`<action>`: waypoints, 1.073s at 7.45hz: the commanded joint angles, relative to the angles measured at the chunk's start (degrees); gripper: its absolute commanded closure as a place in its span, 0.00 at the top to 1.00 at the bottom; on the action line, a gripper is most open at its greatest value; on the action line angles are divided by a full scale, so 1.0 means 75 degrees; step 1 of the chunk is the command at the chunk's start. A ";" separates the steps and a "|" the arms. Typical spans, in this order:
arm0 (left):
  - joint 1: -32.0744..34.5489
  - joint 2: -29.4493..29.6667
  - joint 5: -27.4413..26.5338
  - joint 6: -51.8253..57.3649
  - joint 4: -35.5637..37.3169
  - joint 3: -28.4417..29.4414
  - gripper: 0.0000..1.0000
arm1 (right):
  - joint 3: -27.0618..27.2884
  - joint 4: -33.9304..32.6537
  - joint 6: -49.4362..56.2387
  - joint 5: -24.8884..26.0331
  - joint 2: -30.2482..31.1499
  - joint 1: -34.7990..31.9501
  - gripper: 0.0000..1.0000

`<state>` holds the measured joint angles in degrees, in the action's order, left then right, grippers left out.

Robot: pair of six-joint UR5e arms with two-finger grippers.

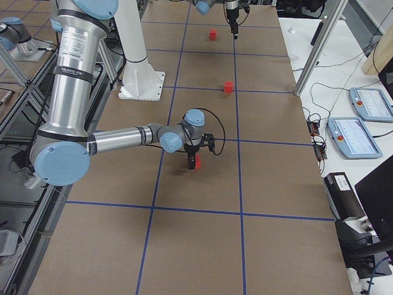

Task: Form red blocks into L shape at center
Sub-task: 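Lower the right gripper and grasp the red cube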

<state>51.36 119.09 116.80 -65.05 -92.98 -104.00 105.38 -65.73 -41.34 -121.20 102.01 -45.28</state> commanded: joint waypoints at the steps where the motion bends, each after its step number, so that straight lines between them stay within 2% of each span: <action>1: -0.0004 -0.0022 0.0001 -0.0010 -0.0024 0.0004 1.00 | -0.0152 0.0021 -0.0019 0.0000 -0.0019 0.0061 0.96; 2: 0.0008 -0.0011 0.0001 -0.0010 -0.0025 0.0004 1.00 | -0.0152 0.0021 -0.0020 0.0035 -0.0019 0.0061 0.89; 3: -0.0004 -0.0011 0.0001 -0.0010 -0.0025 0.0004 1.00 | -0.0140 0.0207 -0.0066 0.0140 0.0004 0.0049 0.89; 8: -0.0004 -0.0023 0.0001 0.0025 -0.0025 0.0051 1.00 | -0.0187 0.2619 -0.0465 0.0808 0.0635 0.0084 0.95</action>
<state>51.33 118.92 116.81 -64.87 -93.16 -103.72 103.98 -50.63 -44.42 -116.52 105.09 -44.81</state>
